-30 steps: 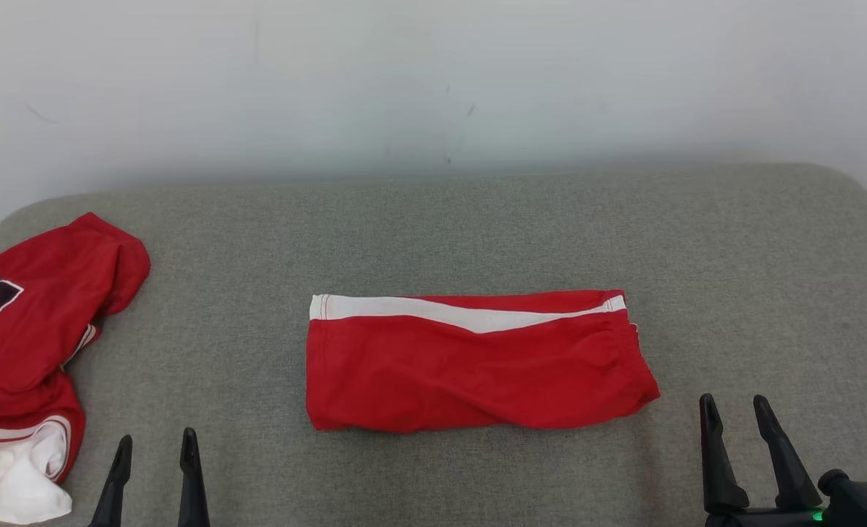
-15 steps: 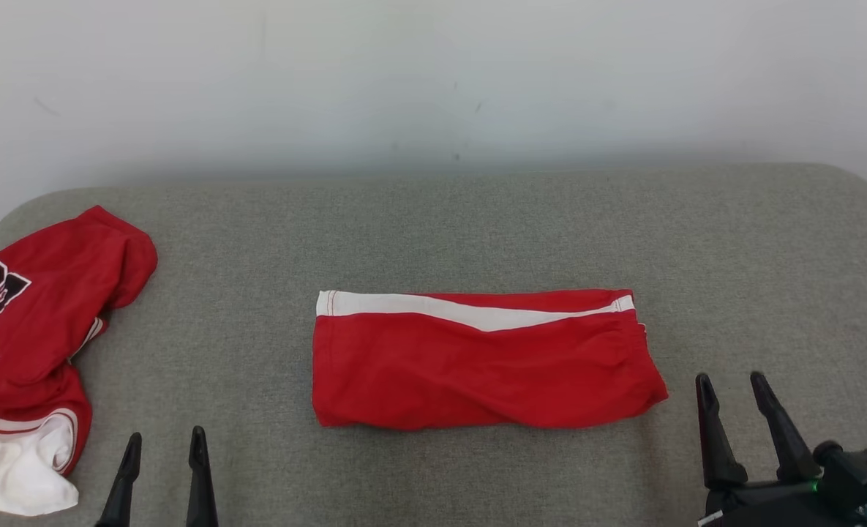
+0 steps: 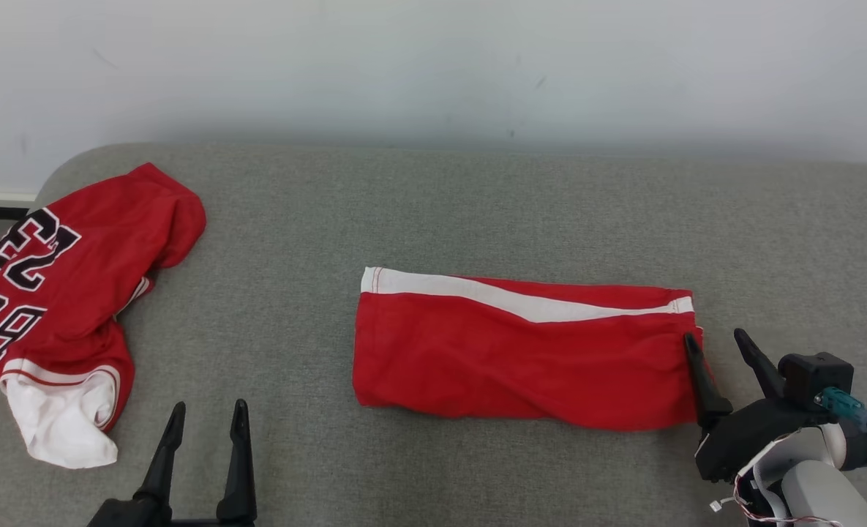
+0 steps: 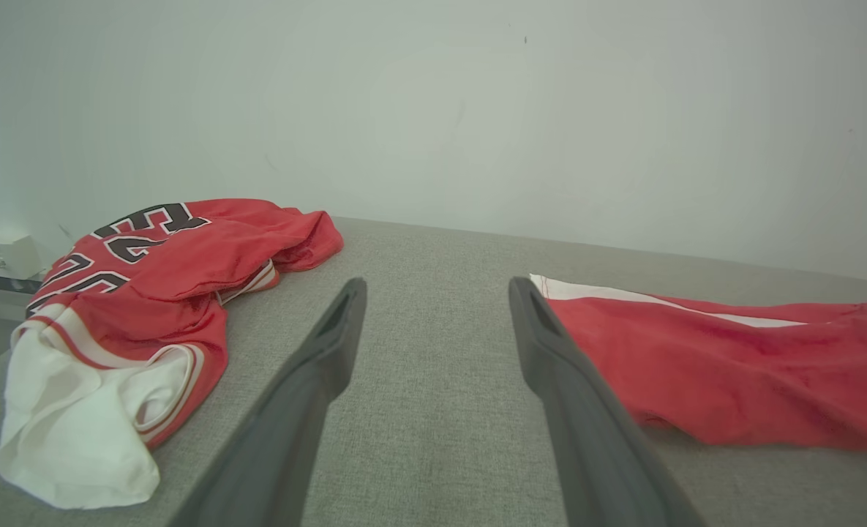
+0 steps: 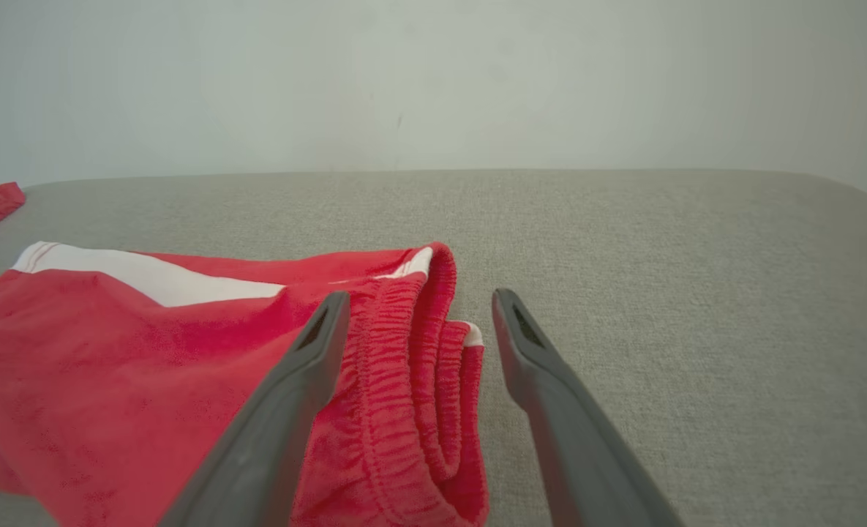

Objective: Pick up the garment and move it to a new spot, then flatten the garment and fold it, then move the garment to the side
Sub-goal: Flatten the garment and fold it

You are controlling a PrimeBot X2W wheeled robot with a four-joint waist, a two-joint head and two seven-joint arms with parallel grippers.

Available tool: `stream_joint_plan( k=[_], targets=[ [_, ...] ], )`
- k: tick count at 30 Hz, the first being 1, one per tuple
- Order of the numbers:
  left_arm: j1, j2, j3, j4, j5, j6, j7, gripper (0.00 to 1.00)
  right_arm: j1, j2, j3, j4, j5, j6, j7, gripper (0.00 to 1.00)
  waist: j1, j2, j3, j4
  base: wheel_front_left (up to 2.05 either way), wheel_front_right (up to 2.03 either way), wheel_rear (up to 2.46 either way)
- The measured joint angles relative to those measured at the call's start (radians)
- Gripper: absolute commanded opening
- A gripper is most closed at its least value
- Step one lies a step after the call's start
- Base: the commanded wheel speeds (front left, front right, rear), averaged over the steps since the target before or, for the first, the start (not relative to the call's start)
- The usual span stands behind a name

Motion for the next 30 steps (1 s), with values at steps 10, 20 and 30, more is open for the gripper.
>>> stream_joint_plan(
  k=[10,20,30],
  targets=[
    [-0.018,0.0,-0.026,0.004,-0.01,0.001,0.0,1.0,-0.122,0.0,0.019,0.291,0.044,0.0,0.001,1.0,0.0001,0.0,0.032,0.04,0.0,0.0,0.0],
    [-0.039,0.0,-0.028,0.017,-0.011,0.002,0.0,1.0,-0.199,0.03,0.073,0.434,0.178,0.0,0.045,0.0,0.0,0.0,0.047,0.039,0.0,0.0,0.0],
    [-0.041,0.0,-0.015,0.022,-0.011,0.001,0.0,1.0,-0.24,-0.111,0.143,0.432,0.275,0.0,0.044,0.0,0.0,0.0,0.039,0.001,0.0,0.0,0.0]
  ],
)
